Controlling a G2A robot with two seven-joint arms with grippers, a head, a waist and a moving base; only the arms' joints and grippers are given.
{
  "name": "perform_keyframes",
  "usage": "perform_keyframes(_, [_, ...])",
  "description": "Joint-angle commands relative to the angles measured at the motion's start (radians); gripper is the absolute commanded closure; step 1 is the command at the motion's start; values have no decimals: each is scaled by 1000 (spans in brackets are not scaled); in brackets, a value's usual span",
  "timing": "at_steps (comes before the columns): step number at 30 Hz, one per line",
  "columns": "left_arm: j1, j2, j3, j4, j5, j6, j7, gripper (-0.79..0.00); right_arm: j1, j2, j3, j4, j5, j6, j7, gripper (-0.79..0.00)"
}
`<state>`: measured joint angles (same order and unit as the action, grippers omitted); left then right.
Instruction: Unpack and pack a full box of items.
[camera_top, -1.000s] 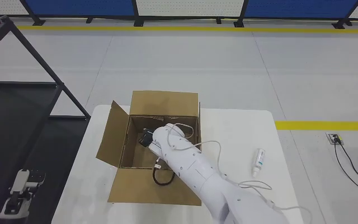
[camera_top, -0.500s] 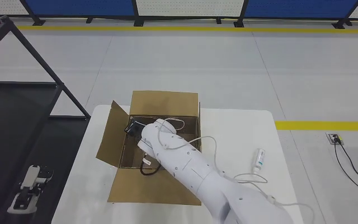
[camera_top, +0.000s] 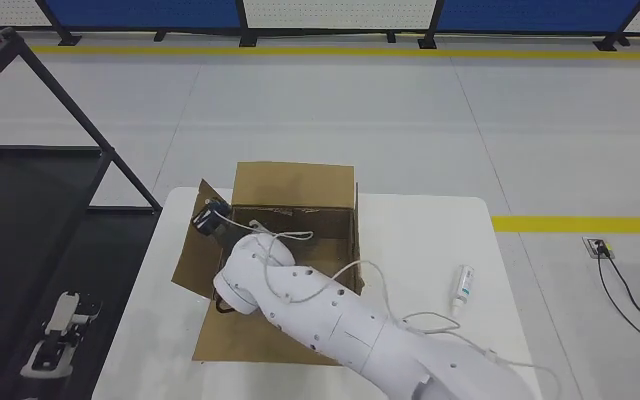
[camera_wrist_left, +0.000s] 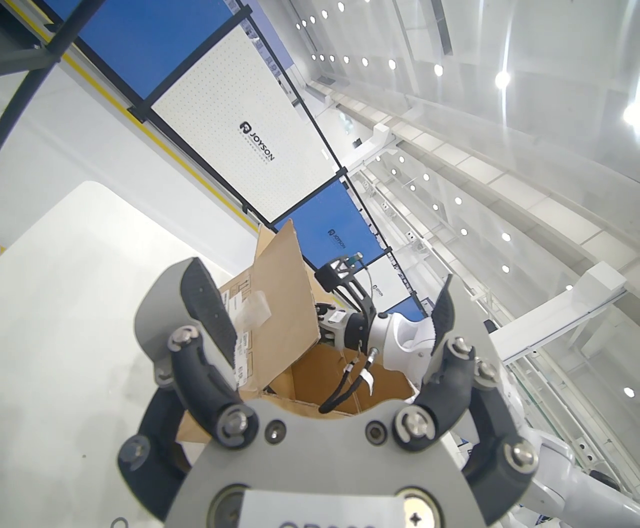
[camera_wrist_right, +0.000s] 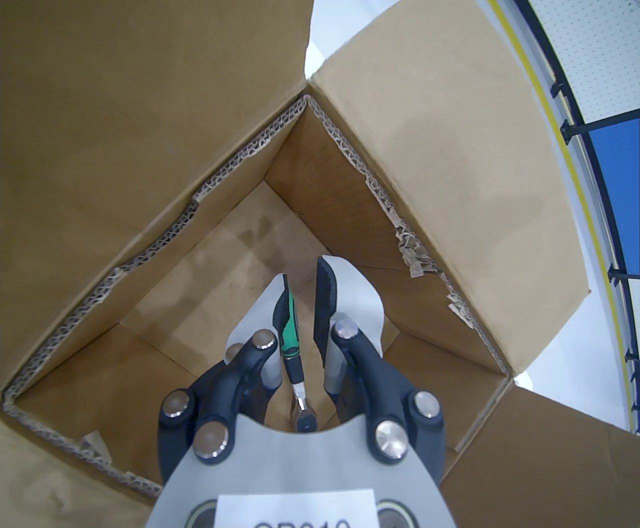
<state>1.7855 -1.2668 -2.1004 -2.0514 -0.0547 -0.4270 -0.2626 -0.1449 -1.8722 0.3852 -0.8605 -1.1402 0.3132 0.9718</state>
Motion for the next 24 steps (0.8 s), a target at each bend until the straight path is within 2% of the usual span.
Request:
perform_keyframes(1, [2, 0, 1, -2, 1, 0, 2, -785, -33, 33, 30, -107, -54, 25, 28, -154])
perform_keyframes(7, [8, -2, 3, -5, 6, 2, 9, -785, -178, 134, 168, -424, -232, 40, 120, -154])
perform_keyframes(14, [12, -3, 7, -5, 10, 5, 11, -785, -379, 210, 356, -757, -445, 54, 207, -194])
perform_keyframes(16, [11, -3, 11, -4, 13, 5, 8, -785, -433, 225, 419, -838, -499, 51, 239, -268])
perform_keyframes(18, [9, -3, 17, -3, 16, 8, 2, -785, -484, 237, 477, -918, -542, 42, 275, -385])
perform_keyframes(20, [3, -2, 24, -3, 23, 12, -3, -785, -534, 248, 538, -987, -598, 49, 311, -440])
perform_keyframes(23, [-12, -1, 38, 0, 37, 22, -9, -785, -610, 258, 617, -1081, -690, 77, 361, -634])
perform_keyframes(24, [-16, -1, 42, 0, 41, 25, -12, -785, -636, 260, 642, -1117, -698, 76, 375, -662])
